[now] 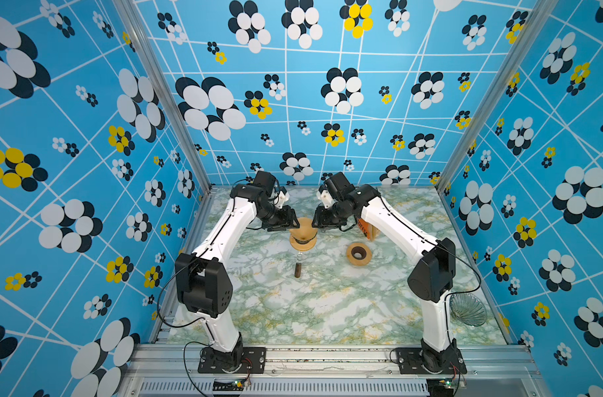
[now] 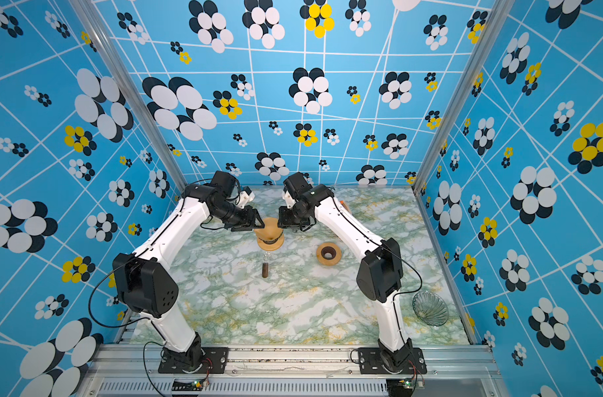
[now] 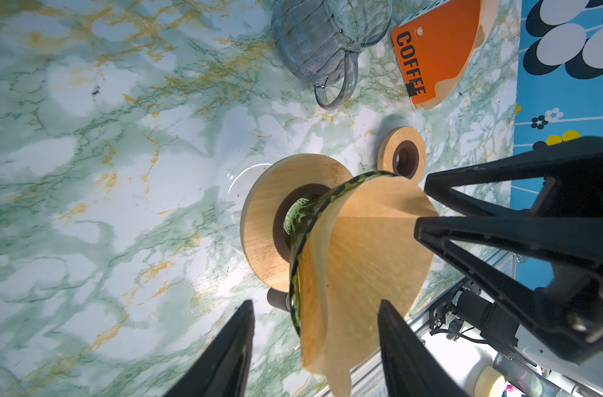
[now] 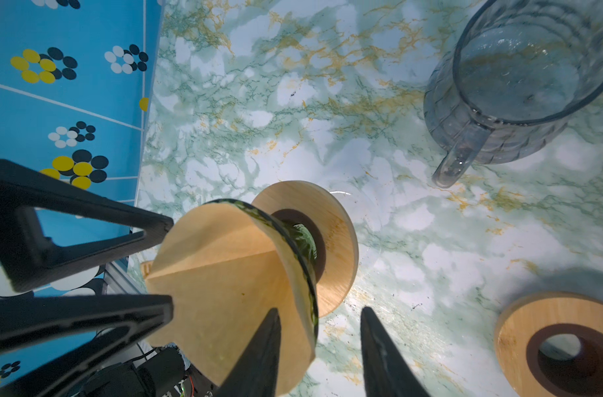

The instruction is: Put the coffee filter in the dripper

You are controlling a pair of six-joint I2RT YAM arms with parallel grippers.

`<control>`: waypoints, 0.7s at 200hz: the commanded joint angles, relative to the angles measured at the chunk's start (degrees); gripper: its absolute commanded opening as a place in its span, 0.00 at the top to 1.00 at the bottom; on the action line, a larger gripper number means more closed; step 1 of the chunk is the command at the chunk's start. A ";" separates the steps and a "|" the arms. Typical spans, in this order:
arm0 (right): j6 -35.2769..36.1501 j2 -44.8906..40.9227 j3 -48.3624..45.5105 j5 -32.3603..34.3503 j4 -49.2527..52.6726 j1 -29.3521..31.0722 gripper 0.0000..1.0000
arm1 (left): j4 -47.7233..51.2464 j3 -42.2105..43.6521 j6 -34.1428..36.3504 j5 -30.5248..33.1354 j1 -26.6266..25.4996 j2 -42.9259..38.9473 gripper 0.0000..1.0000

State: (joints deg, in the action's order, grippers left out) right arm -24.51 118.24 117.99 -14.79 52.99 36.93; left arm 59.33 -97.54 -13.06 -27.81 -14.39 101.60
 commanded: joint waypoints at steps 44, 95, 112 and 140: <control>-0.80 0.36 0.47 -1.91 -1.18 -0.28 0.70 | -0.79 -1.73 -0.11 0.48 -0.40 3.29 0.54; -0.35 1.80 1.78 -1.70 0.05 -0.28 0.72 | -0.78 -1.95 -0.04 0.88 0.09 3.99 0.67; -0.30 2.25 2.14 -1.44 0.42 -0.31 0.72 | -0.76 -1.94 -0.05 0.74 0.24 4.21 0.70; -0.28 2.87 3.06 -1.43 0.86 -0.11 0.76 | -0.82 -1.74 0.04 0.74 0.38 4.31 0.74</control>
State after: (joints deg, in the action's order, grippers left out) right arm -24.91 119.42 118.85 -15.81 52.05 36.93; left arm 58.26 -97.67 -13.10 -27.22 -14.33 104.57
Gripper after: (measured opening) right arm 0.254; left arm 0.275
